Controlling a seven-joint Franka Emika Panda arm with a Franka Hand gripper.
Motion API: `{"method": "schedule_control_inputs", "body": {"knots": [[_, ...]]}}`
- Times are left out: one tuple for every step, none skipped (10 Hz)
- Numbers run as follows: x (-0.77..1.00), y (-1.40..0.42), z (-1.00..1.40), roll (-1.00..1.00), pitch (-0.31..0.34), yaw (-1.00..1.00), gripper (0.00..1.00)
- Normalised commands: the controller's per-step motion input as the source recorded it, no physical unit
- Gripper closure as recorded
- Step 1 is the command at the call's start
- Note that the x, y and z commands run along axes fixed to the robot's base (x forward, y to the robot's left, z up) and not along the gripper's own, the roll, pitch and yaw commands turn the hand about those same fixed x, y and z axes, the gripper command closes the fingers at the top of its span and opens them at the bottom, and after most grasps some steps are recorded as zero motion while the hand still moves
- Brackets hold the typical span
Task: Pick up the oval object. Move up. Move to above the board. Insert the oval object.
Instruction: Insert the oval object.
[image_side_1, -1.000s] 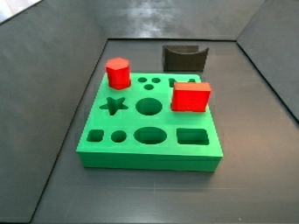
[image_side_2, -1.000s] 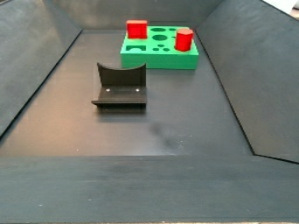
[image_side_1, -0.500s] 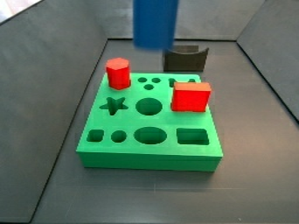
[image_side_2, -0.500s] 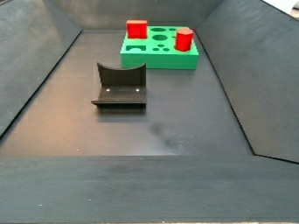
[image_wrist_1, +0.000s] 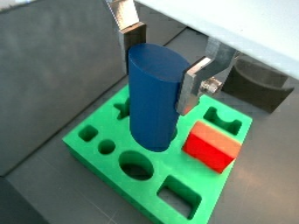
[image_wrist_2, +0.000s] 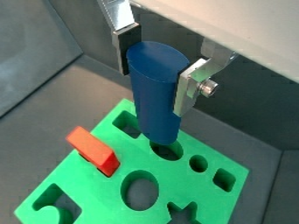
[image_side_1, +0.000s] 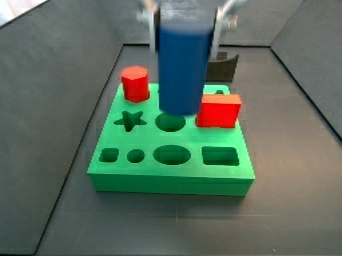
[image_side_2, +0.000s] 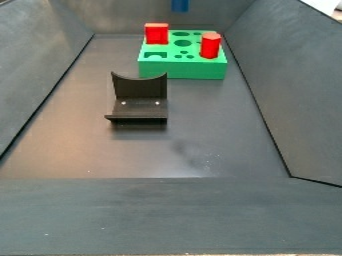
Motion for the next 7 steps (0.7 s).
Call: {"method": "schedule_control_inputs", "body": {"knots": [[0.19, -0.17, -0.84, 0.21, -0.034, 0.0, 1.0], [0.13, -0.13, -0.89, 0.2, -0.034, 0.0, 1.0], [0.17, -0.12, -0.89, 0.21, 0.0, 0.0, 1.0], [0.03, -0.15, -0.82, 0.2, -0.019, 0.0, 1.0], [-0.02, -0.23, -0.58, 0.13, -0.117, 0.01, 1.0], [-0.32, -0.22, -0.39, 0.13, -0.211, 0.04, 1.0], [-0.3, -0.15, -0.25, 0.07, -0.139, 0.05, 1.0]]}}
